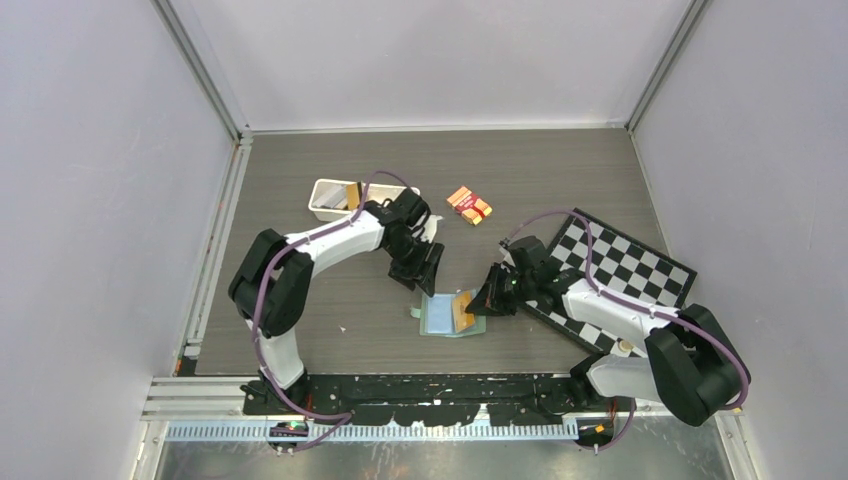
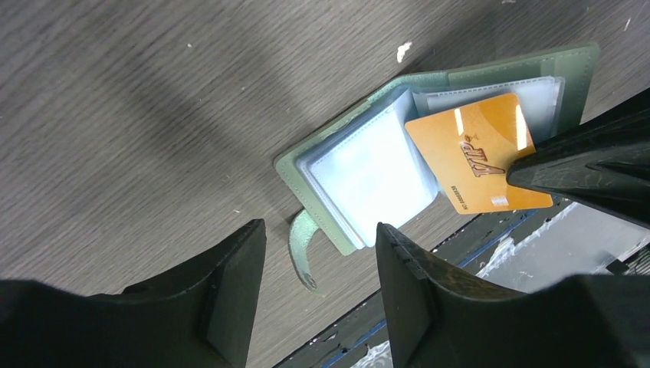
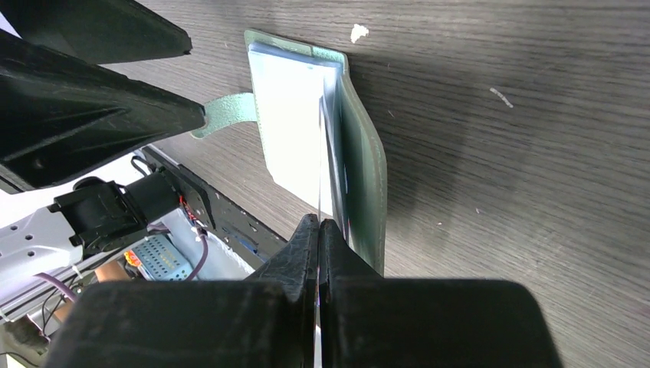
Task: Put the credit cards into the card holder
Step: Insert the credit card into the card holder.
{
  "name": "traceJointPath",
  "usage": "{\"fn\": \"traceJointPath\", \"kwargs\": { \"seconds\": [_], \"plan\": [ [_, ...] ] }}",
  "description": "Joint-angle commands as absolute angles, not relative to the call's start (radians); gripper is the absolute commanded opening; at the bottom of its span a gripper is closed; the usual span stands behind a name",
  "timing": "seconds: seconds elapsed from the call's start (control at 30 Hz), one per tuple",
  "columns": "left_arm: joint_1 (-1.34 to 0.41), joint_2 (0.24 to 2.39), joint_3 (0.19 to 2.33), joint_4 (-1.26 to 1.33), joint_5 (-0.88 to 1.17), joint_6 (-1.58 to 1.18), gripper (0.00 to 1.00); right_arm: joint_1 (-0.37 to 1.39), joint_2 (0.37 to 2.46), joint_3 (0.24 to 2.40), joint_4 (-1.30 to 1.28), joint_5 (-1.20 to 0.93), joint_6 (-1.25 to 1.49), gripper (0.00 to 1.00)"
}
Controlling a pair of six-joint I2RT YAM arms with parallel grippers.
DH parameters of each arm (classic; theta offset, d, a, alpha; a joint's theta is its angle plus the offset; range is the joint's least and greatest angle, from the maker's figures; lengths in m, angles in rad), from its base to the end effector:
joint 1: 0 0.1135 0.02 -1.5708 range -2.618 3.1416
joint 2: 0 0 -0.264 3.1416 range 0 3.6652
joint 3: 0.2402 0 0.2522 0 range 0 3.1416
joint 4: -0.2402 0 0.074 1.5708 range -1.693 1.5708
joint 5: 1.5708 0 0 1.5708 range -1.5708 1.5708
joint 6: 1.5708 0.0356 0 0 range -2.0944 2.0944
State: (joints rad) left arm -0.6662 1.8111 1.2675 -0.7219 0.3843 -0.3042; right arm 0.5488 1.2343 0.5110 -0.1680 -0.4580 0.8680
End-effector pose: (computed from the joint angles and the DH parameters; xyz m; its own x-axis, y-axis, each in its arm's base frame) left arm 0.2714 -0.2303 0.1925 -0.9135 0.3649 -0.1797 0.4066 0.8055 -0.4312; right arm 0.1818 0.1296 0.1631 -0.9669 0.2110 -0.1437 0.0508 0.7106 0.7018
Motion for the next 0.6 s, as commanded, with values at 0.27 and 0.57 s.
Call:
{"fn": "traceJointPath", "kwargs": {
  "seconds": [0.27,0.57],
  "plan": [
    [-0.68,1.821,1.207,-0.695,0.404,-0.318,0.52,0.56,1.26,0.488,-0.094,-0.482,0.852,0.01],
    [-0.681,1.838,1.205,-0.693,0.429,-0.321,0.43,0.575,1.289,0.468,-0.038,-0.469,0.839,0.01]
  ]
}}
